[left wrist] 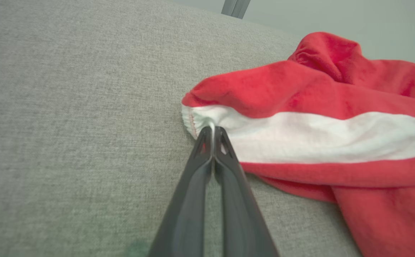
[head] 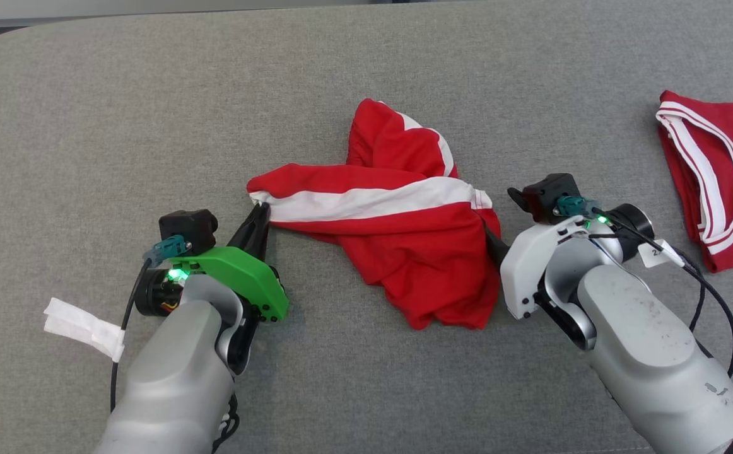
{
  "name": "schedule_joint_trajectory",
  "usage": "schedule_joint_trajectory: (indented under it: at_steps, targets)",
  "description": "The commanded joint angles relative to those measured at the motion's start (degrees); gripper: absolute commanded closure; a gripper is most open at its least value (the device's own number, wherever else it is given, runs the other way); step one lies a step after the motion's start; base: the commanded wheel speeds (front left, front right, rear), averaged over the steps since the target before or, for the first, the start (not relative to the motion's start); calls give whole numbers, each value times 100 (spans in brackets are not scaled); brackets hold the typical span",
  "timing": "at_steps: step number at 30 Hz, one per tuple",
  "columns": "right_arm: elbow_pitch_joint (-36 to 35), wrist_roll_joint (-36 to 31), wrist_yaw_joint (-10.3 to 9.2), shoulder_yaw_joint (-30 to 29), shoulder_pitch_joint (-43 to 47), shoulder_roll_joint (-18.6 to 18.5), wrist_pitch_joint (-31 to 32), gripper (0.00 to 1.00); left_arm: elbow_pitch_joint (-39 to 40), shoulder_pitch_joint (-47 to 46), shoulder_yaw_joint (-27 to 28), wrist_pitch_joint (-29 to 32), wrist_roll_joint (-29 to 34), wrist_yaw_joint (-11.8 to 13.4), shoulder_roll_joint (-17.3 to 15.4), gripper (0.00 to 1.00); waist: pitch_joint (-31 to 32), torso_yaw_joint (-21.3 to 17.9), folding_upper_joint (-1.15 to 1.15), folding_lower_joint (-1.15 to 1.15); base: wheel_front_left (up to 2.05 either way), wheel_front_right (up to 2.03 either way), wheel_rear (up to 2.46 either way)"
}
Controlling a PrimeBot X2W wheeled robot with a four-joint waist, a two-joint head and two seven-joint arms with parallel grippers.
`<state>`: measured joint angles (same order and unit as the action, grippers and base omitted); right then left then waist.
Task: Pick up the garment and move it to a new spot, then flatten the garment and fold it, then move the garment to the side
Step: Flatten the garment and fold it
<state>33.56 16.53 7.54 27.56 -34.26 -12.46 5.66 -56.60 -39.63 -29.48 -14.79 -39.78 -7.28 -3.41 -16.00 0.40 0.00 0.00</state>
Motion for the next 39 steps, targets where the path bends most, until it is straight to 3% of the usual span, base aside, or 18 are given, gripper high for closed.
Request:
schedule_joint_trajectory:
  at_steps: [1,6,7,8,9,13,22,28,34,39]
  targets:
    - [90,65,-10,109,-117,3,-27,0,20,-49,31,-48,21,11,-71,100,-17,-1,0,0,0,0,0]
    - [366,206,-10,590,-340,8,-76,1,47,-48,45,-44,37,16,-87,100,-43,21,0,0,0,0,0]
    - [416,245,-11,666,-390,2,-119,21,53,-44,47,-44,42,17,-92,100,-45,22,0,0,0,0,0]
    - [457,271,-11,721,-427,-5,-153,53,56,-41,50,-44,47,18,-96,100,-45,21,0,0,0,0,0]
    - [516,290,-11,802,-463,-8,-175,68,60,-35,53,-45,50,19,-99,100,-43,21,0,0,0,0,0]
    - [712,345,-11,924,-614,-19,-389,100,84,-30,76,-46,54,19,-134,100,-31,12,0,0,0,0,0]
    - [983,265,-11,740,-803,-22,-993,100,348,46,216,-41,107,83,-251,100,51,-51,0,0,0,0,0]
    - [860,-3,-11,233,-885,-25,-1624,100,759,170,335,-40,246,177,-333,100,178,-122,0,0,0,0,0]
    - [232,-496,-11,-625,-596,4,-1988,100,1693,344,606,-34,502,354,-449,100,465,-166,0,0,0,0,0]
    - [-691,-817,-11,-1240,-150,48,-2059,100,2661,566,727,-34,772,484,-564,100,776,-183,0,0,0,0,0]
